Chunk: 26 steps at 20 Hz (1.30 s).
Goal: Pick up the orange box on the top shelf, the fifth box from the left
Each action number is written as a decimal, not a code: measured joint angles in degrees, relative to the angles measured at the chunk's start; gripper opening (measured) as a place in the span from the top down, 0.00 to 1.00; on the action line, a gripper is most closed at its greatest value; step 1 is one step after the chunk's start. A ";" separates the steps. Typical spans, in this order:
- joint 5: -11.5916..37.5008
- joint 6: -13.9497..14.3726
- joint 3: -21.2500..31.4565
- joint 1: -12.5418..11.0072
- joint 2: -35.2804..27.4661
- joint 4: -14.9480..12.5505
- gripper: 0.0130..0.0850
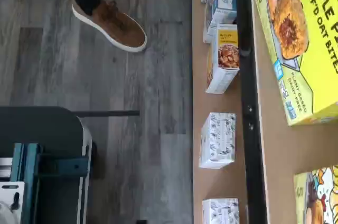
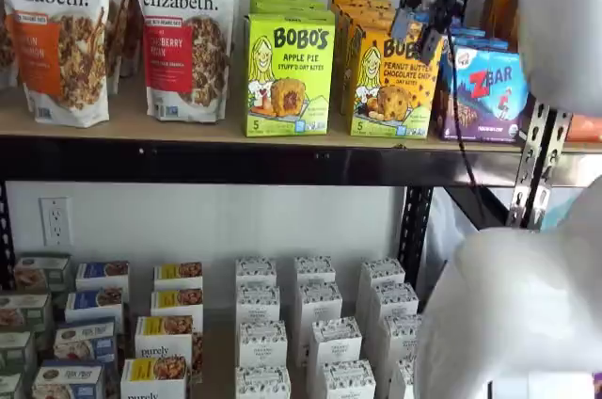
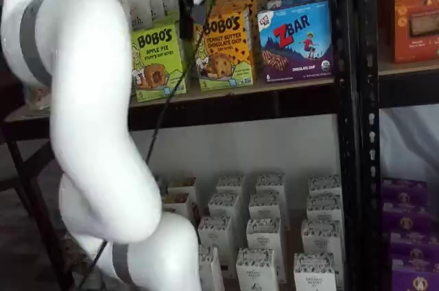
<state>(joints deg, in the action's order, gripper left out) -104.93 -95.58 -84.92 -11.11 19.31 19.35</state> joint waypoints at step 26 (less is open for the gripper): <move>10.53 -2.48 4.45 -3.69 4.74 4.11 0.00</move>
<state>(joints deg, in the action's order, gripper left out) -94.40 -98.06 -80.47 -14.80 24.06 23.46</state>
